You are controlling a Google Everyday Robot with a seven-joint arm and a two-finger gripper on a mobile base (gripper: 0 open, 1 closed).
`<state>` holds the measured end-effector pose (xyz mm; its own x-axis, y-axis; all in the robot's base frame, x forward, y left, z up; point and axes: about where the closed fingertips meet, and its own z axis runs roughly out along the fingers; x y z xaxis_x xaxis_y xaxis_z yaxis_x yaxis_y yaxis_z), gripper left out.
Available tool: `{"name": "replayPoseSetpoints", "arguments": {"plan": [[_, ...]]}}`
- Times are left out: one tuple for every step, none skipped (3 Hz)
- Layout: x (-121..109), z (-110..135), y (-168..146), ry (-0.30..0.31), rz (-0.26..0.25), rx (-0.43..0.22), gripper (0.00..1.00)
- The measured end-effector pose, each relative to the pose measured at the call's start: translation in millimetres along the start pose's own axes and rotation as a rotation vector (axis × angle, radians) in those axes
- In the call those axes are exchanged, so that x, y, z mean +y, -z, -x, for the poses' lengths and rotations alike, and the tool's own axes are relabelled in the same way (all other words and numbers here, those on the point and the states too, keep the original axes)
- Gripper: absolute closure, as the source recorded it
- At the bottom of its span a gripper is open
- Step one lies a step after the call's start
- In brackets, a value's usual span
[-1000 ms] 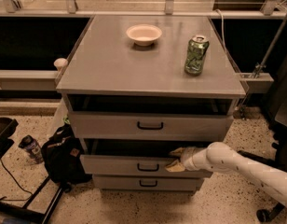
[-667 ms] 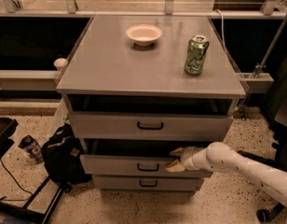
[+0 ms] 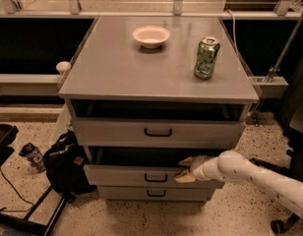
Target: Open middle drawer
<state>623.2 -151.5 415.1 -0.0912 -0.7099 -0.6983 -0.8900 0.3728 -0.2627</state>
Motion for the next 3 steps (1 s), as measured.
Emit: {"name": "replayPoseSetpoints", "arguments": {"plan": [[-0.2, 0.5, 0.7, 0.0, 0.0, 0.0, 1.0], [5.8, -1.0, 4.6, 0.0, -0.008, -0.007, 1.0], [6.3, -0.7, 5.4, 0.0, -0.008, -0.008, 1.0]]}}
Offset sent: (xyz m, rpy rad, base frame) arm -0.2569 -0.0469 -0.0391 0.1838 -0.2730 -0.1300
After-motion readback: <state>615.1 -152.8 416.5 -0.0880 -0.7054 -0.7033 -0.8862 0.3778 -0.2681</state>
